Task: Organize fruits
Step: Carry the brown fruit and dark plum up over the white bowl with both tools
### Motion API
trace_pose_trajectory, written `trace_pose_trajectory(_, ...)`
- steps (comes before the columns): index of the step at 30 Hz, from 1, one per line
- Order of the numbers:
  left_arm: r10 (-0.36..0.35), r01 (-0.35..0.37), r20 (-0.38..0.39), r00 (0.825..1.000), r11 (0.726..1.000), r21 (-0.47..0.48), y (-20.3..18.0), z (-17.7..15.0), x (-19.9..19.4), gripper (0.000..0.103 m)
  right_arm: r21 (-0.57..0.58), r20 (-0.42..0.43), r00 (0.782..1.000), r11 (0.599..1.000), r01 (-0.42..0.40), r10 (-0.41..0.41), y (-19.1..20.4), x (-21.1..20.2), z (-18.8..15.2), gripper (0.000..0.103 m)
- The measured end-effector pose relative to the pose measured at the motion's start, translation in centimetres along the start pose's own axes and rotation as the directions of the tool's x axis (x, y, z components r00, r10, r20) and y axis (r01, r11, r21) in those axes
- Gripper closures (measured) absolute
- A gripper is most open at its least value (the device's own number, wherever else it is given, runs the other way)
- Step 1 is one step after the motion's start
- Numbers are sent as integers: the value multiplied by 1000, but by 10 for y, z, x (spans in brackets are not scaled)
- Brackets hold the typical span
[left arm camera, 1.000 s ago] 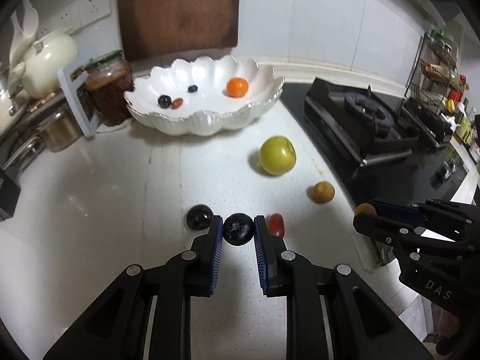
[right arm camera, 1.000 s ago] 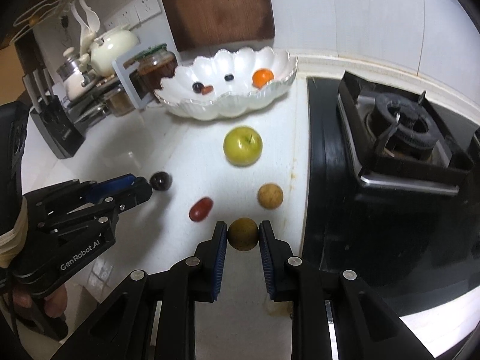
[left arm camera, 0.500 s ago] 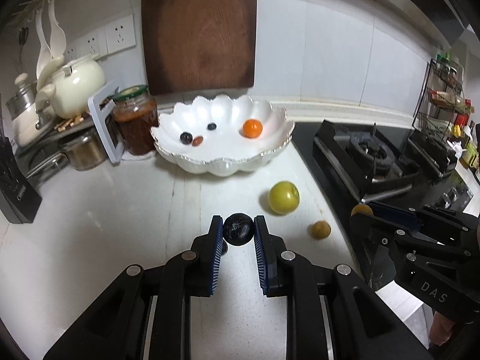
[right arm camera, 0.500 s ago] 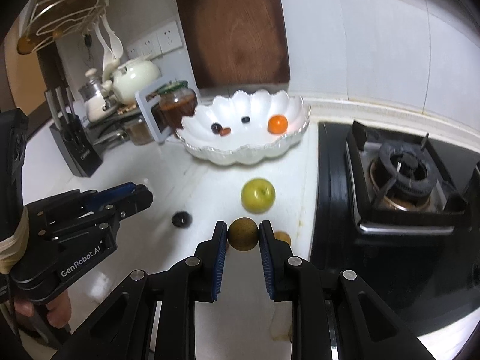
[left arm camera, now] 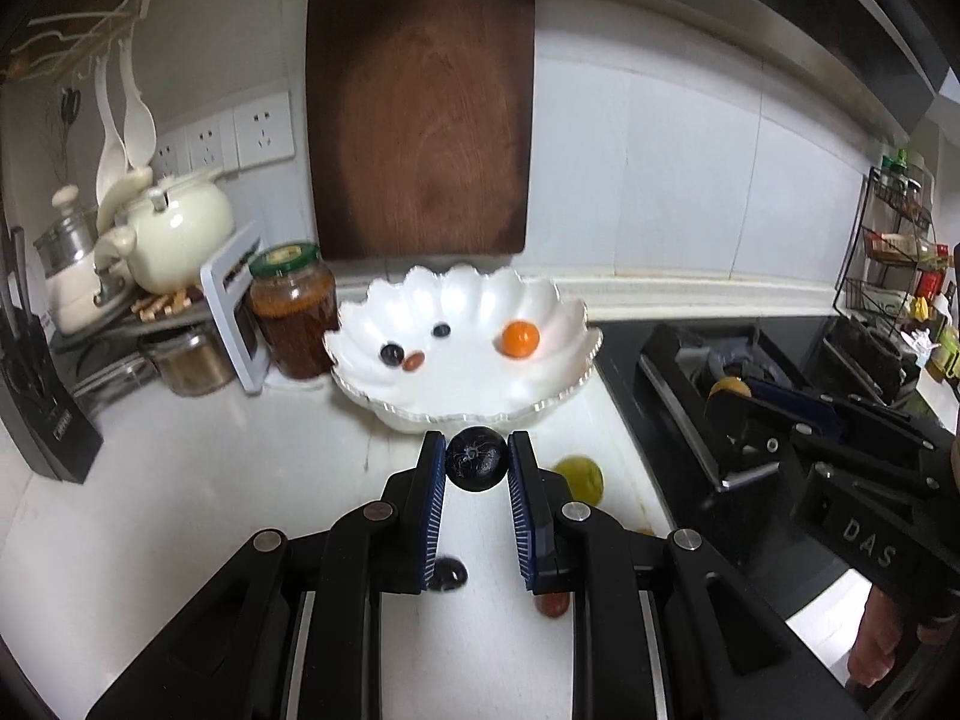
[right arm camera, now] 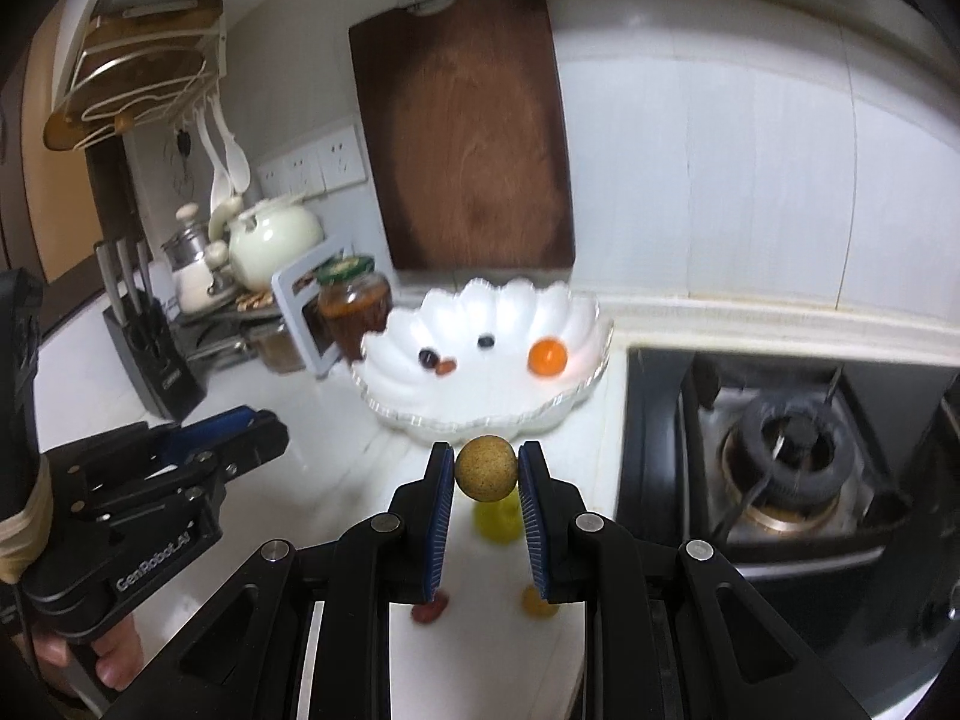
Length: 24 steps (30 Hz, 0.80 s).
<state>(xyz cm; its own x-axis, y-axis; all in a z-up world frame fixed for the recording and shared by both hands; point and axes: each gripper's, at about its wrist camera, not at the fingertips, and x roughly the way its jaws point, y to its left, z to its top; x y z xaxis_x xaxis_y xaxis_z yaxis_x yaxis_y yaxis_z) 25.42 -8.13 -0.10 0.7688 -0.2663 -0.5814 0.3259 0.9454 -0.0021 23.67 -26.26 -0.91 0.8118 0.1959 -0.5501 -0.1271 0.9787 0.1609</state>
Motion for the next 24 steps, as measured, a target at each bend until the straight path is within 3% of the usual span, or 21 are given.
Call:
trace_pose_trajectory(11, 29, -28, 91, 995, 1000, -12, 6, 31, 0, 81, -6, 76, 997, 1000, -2, 2, -1, 8, 35, 79)
trace_pose_trajectory(24, 53, -51, 98, 994, 998, -26, 16, 58, 25, 81, 23, 72, 997, 1000, -10, 8, -3, 39, 61, 79)
